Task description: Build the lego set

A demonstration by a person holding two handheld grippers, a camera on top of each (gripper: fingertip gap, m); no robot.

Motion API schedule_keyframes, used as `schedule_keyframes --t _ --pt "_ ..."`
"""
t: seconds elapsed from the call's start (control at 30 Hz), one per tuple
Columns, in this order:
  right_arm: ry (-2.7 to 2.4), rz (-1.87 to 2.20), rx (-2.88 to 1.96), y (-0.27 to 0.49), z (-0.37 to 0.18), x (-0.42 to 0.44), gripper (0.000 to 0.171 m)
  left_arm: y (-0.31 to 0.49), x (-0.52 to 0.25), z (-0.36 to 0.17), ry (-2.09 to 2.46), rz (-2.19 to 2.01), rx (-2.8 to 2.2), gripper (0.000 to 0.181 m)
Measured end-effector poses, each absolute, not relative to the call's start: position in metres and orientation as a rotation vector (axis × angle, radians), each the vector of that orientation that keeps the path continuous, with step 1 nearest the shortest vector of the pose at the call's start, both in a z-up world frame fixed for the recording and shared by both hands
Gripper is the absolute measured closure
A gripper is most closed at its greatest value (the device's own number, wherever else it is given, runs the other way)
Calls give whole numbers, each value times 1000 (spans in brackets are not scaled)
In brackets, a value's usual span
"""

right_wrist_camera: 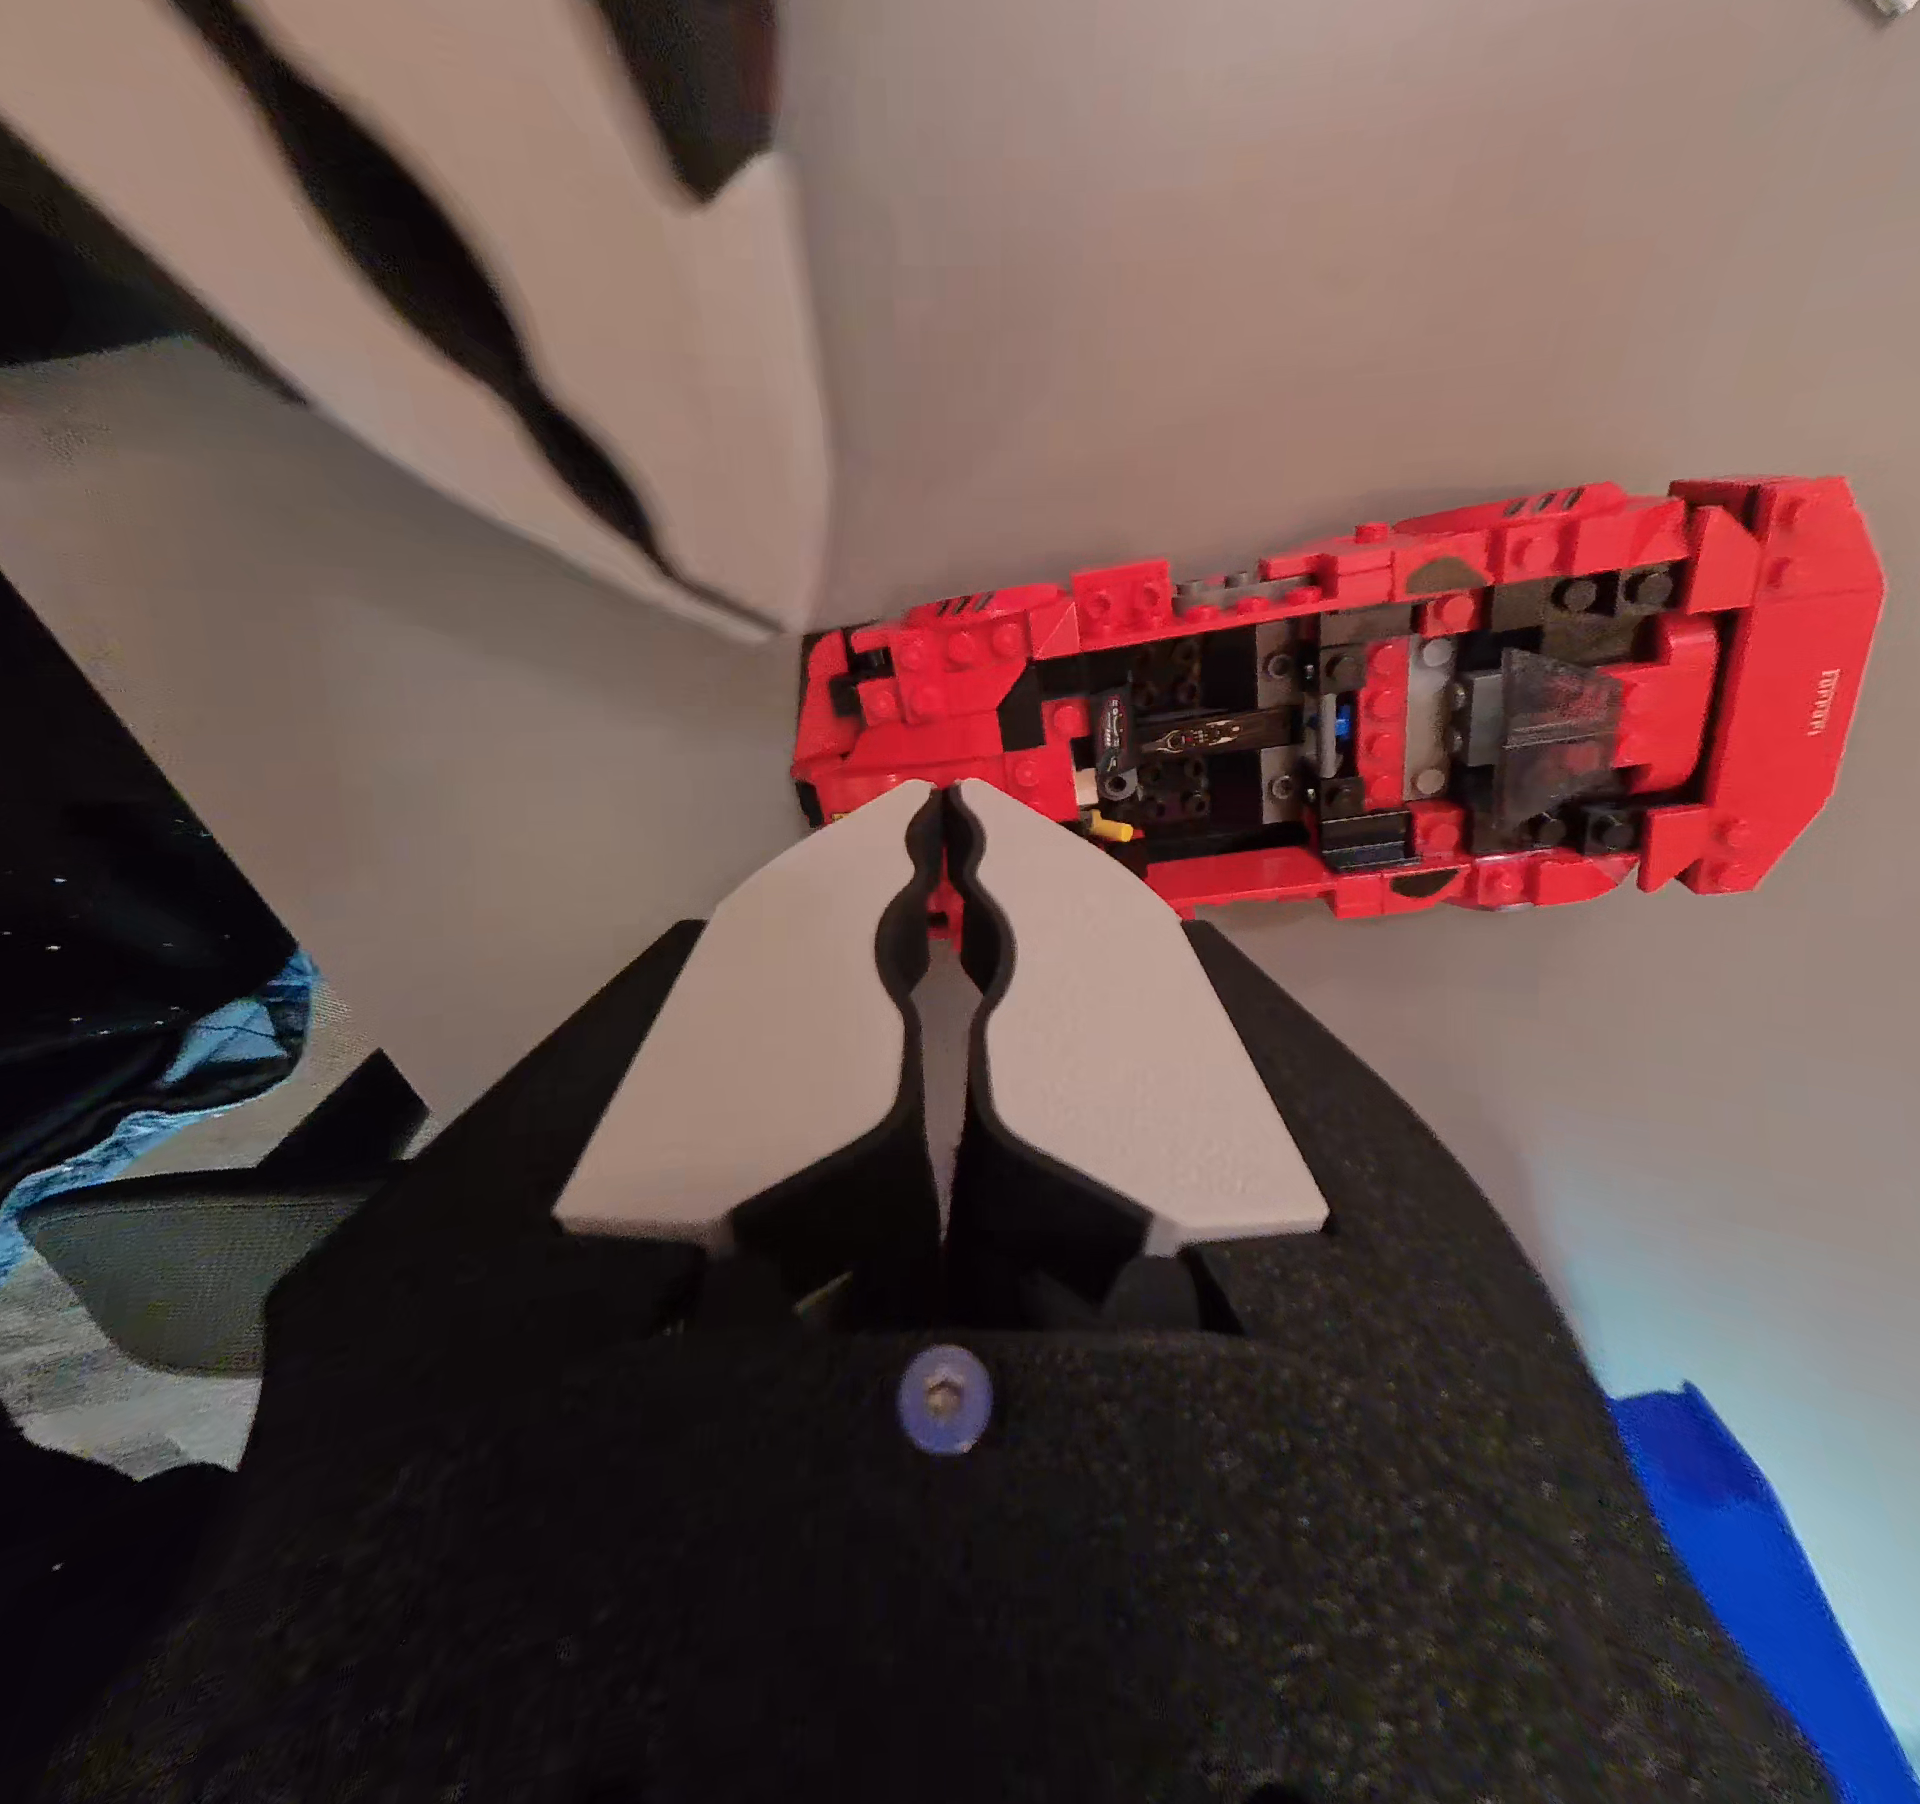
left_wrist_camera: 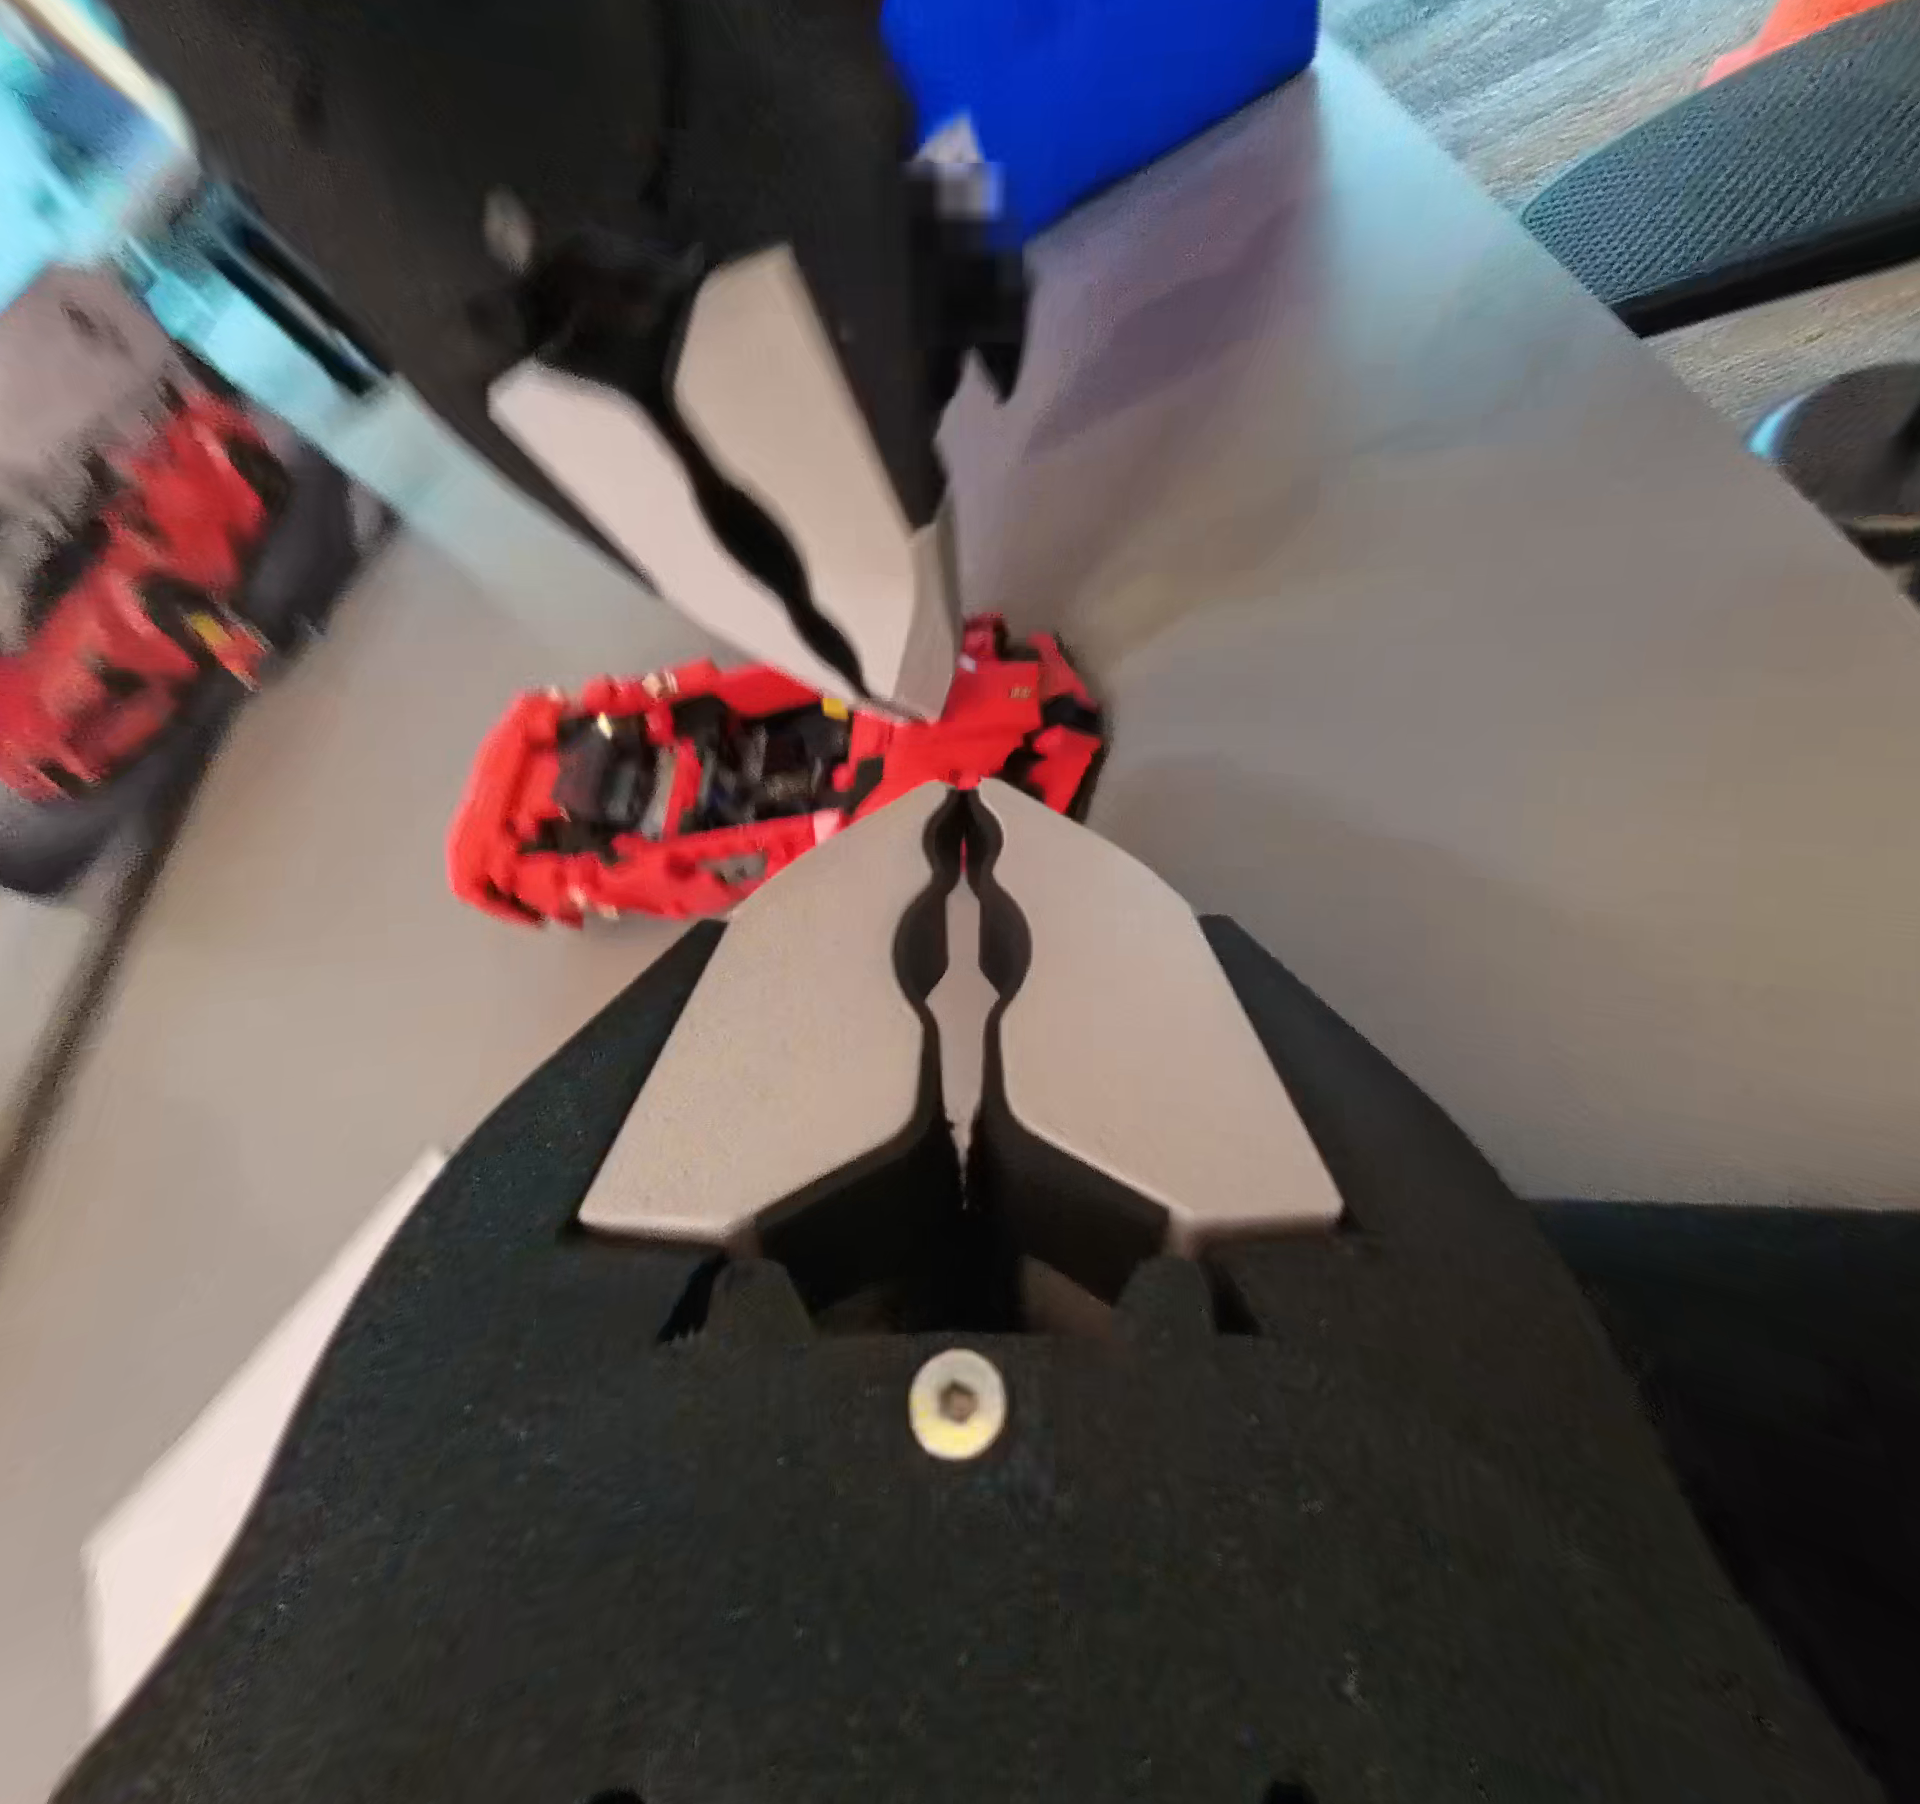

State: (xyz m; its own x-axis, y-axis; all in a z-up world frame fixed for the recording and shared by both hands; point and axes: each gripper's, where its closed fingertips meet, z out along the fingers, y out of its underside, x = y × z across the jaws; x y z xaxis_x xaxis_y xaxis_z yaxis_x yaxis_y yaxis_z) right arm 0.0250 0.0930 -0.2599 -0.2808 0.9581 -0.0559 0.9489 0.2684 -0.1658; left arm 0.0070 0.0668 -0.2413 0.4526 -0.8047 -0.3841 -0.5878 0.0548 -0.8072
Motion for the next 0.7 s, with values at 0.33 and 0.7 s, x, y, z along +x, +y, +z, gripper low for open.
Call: schedule_keyframes --t 0.33,0.7 --pt "-2450 353 -1863 93 -260 25 171 77 41 -244 1454 168 -1295 181" --pt "-2446 418 -1884 92 -259 24 171 83 44 -256 1419 11 -1456 181"
